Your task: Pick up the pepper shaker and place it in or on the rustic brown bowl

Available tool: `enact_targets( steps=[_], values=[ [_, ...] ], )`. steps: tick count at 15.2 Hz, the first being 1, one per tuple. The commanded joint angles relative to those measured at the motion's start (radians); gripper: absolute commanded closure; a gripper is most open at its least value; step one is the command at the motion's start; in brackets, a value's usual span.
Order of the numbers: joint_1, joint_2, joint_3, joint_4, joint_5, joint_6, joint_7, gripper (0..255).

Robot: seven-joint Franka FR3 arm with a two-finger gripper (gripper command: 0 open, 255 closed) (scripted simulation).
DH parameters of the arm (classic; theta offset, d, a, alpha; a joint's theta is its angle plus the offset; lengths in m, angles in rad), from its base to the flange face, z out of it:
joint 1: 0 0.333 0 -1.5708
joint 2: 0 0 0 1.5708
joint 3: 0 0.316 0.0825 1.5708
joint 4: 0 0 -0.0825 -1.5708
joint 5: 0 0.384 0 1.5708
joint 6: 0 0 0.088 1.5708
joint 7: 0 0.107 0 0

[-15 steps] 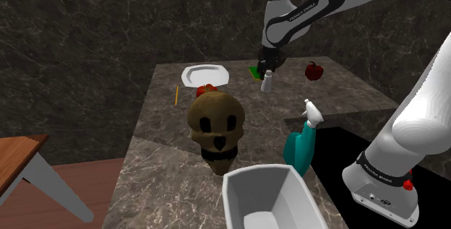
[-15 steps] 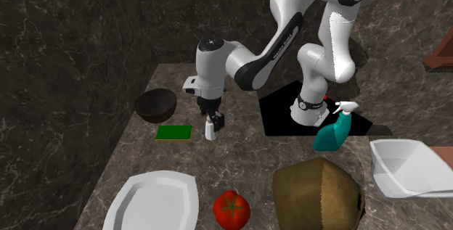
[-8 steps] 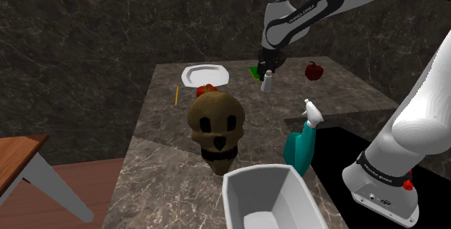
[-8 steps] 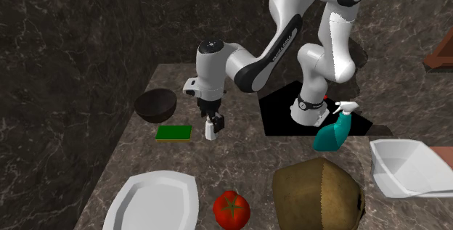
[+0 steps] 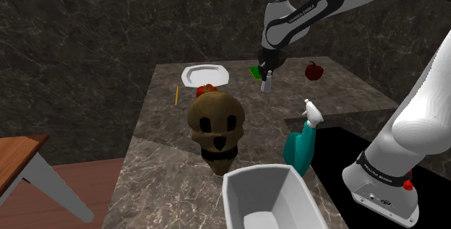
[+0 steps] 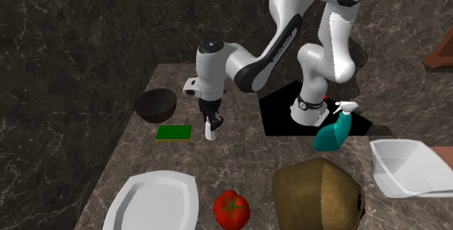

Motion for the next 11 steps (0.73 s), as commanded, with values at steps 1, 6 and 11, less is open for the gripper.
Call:
enact_targets(
  steps=[1, 6, 11],
  values=[
    [0.000, 0.000, 0.000, 0.000, 0.000, 0.000, 0.000, 255],
    [0.001, -0.023, 0.001, 0.016, 0.001, -0.039, -0.003, 255],
    [0.002, -0.057, 0.002, 0.047, 0.004, -0.104, -0.009, 255]
  ],
)
